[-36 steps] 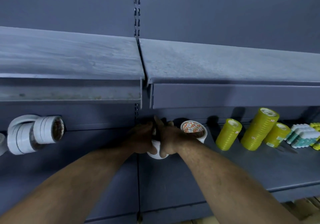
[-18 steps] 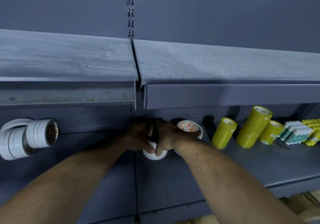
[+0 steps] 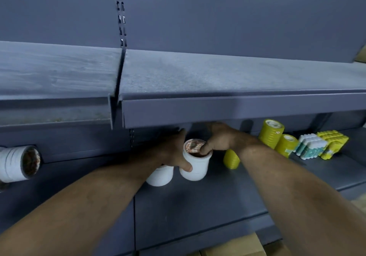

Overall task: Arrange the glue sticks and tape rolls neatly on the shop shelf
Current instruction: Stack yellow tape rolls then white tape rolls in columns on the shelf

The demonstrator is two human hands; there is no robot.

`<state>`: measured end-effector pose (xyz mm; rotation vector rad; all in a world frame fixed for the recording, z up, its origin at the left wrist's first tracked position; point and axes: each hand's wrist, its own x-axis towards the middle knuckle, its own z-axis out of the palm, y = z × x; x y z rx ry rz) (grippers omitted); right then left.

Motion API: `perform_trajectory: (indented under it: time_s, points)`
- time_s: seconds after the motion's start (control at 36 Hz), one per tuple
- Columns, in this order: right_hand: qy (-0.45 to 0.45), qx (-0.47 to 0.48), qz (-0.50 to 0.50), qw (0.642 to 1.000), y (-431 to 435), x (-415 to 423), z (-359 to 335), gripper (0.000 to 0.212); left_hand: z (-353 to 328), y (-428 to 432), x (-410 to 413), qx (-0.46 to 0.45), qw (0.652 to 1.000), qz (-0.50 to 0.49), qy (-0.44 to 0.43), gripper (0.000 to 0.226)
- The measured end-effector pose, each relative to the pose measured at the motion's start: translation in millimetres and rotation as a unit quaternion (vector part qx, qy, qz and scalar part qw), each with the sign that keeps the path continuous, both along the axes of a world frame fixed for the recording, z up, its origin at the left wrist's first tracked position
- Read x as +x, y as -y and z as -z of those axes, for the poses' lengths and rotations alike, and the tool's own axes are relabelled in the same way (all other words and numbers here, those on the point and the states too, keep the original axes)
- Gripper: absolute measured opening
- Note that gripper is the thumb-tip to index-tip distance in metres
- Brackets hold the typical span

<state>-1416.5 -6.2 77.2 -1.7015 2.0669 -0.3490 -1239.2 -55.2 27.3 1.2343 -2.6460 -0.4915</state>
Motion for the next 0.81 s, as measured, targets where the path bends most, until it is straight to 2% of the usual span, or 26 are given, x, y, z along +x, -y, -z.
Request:
perform_trajectory:
  time_s: [0.06, 0.17, 0.19, 0.28, 0.39, 0.61, 0.81]
  points:
    - [-0.01, 0.037, -0.011, 0.999, -5, -12, 5, 0.082, 5, 0, -11, -0.004, 1.0, 0.005, -0.006, 0.088]
    - [-0.033, 0.085, -0.041, 0.995, -16, -19, 18, 0.109, 13, 1, -27, -0.001, 1.0, 0.03, 0.003, 0.102]
    - [-0.029, 0.084, -0.045, 0.995, -16, -18, 23, 0.11, 15, 1, -30, -0.006, 0.999, 0.033, 0.004, 0.103]
    - [-0.032, 0.077, -0.04, 0.996, -13, -15, 38, 0.087, 17, 1, -38, -0.01, 1.0, 0.027, 0.01, 0.101]
    - [-0.015, 0.059, -0.045, 0.997, -5, -13, 45, 0.076, 14, 6, -41, 0.016, 0.999, 0.004, 0.036, 0.101]
    - [-0.021, 0.048, -0.057, 0.997, 4, -16, 46, 0.095, 8, 9, -42, 0.064, 0.997, 0.009, 0.035, 0.091]
    - [-0.028, 0.071, -0.054, 0.996, 5, -16, 42, 0.084, 6, 10, -42, 0.089, 0.995, -0.004, 0.038, 0.083]
